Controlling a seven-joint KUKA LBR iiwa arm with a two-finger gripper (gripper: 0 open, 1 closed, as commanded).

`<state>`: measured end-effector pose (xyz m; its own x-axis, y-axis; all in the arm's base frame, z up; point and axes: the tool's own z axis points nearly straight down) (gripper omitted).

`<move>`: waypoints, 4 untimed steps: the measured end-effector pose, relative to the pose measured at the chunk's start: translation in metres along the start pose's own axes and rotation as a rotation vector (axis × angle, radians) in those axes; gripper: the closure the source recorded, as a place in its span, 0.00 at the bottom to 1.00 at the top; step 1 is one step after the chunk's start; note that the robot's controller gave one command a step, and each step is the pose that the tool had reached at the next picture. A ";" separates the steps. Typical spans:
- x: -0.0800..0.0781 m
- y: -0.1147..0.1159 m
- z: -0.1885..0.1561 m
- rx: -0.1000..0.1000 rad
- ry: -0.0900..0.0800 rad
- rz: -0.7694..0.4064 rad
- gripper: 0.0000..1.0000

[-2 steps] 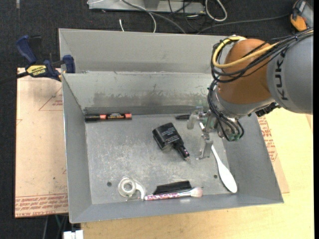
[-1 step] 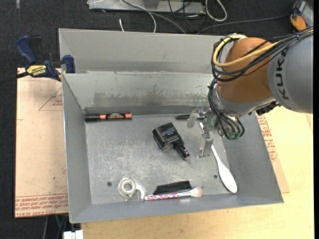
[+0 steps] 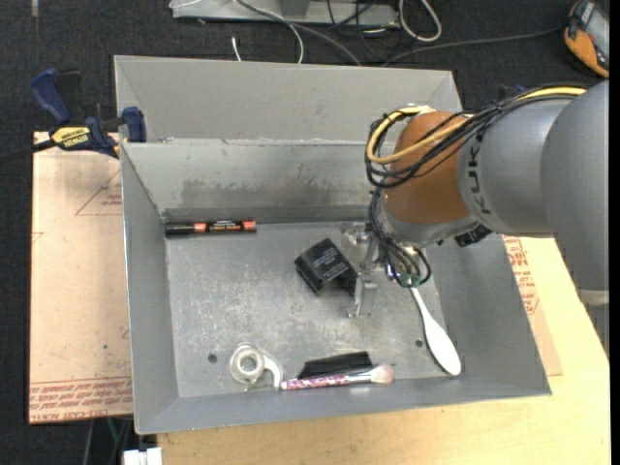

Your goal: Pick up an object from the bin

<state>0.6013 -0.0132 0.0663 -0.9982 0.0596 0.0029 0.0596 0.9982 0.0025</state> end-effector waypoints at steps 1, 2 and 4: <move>0.004 0.021 -0.077 -0.004 -0.023 0.308 0.00; 0.005 0.023 -0.033 -0.001 -0.004 0.198 0.00; -0.015 0.036 -0.005 -0.002 -0.012 0.235 1.00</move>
Offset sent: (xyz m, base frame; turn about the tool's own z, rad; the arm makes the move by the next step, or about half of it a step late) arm -0.0039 0.0231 0.0337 0.1982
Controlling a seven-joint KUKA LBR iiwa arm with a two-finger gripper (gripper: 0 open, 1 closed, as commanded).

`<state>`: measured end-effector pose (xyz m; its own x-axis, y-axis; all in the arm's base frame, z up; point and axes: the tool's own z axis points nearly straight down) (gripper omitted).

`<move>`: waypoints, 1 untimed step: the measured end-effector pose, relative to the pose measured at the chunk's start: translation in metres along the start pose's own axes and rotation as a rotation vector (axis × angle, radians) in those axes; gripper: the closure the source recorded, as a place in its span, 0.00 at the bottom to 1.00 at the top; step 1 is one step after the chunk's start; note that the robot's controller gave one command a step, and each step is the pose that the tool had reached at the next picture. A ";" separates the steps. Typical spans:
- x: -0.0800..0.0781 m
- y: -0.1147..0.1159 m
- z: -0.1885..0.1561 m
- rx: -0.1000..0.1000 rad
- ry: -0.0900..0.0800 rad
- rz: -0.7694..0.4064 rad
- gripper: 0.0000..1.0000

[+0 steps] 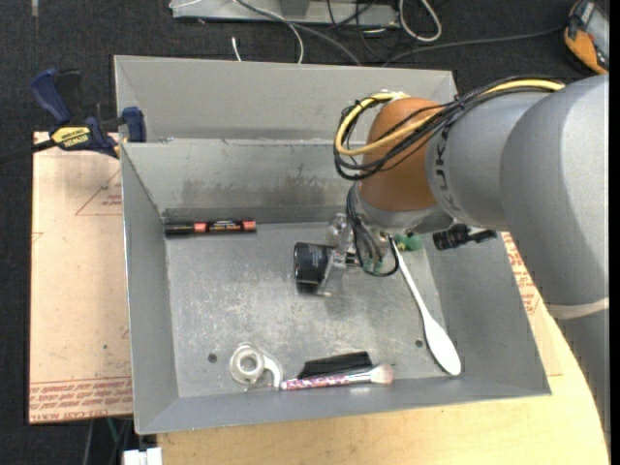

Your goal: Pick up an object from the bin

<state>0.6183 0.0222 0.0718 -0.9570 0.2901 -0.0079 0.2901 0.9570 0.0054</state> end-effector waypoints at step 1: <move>0.000 0.000 0.000 0.000 0.000 0.000 1.00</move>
Offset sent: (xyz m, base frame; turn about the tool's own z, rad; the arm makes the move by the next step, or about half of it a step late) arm -0.0001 0.0002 0.0097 -0.0002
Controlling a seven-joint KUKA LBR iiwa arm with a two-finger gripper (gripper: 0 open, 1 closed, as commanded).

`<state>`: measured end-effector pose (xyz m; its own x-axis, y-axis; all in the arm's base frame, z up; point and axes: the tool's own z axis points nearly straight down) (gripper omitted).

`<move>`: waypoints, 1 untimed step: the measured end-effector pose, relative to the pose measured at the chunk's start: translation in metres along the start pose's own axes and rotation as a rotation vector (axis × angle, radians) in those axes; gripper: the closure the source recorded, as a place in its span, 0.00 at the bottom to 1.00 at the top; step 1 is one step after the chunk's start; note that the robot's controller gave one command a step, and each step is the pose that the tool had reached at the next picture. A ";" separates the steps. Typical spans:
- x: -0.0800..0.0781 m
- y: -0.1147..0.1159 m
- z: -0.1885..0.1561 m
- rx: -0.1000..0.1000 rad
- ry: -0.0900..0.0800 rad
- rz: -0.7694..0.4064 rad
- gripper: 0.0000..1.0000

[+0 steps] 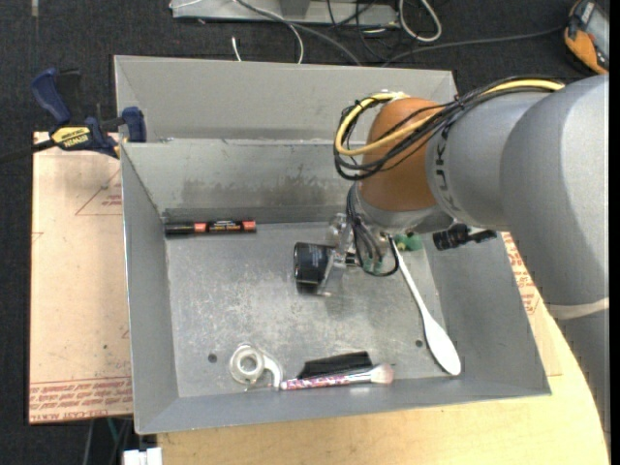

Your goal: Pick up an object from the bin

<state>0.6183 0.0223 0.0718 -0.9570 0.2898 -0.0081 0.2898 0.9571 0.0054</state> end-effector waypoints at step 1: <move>0.000 0.000 -0.004 0.000 0.000 -0.001 1.00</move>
Offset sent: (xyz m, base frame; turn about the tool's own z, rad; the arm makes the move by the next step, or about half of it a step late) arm -0.0003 0.0000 0.0220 -0.0003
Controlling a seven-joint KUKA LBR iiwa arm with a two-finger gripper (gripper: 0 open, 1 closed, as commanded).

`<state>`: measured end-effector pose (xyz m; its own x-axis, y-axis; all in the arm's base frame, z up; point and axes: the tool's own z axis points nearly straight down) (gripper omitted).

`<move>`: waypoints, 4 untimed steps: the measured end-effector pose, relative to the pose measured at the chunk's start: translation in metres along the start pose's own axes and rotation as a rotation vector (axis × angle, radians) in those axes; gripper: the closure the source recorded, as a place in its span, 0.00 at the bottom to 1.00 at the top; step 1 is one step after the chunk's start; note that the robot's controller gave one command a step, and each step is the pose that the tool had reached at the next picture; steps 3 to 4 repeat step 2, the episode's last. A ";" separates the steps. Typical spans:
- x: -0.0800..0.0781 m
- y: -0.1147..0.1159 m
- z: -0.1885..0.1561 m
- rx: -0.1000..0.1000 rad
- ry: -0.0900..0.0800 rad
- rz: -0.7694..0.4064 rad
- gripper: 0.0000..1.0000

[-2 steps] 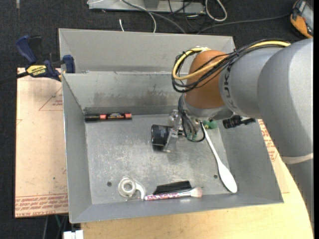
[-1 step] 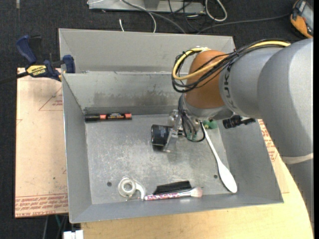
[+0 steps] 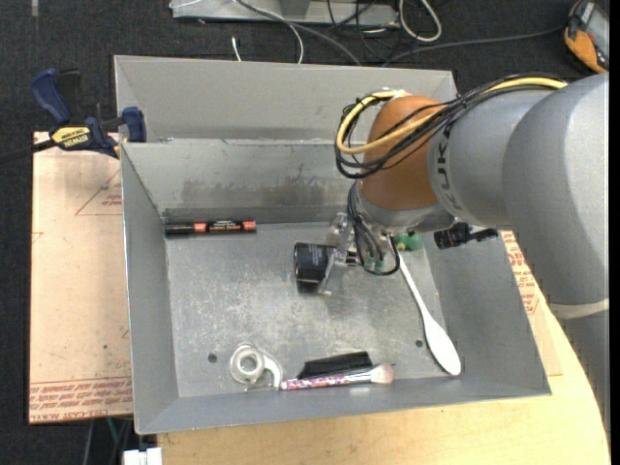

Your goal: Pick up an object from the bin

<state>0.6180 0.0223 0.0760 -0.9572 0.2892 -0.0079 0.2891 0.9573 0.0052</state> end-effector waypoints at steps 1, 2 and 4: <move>0.000 0.000 -0.012 0.000 0.001 0.000 1.00; 0.001 0.000 -0.036 0.000 0.002 -0.001 1.00; 0.001 0.000 -0.036 0.000 0.002 -0.001 1.00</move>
Offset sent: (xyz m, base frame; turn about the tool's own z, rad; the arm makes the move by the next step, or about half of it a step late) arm -0.0007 0.0001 0.0438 -0.0003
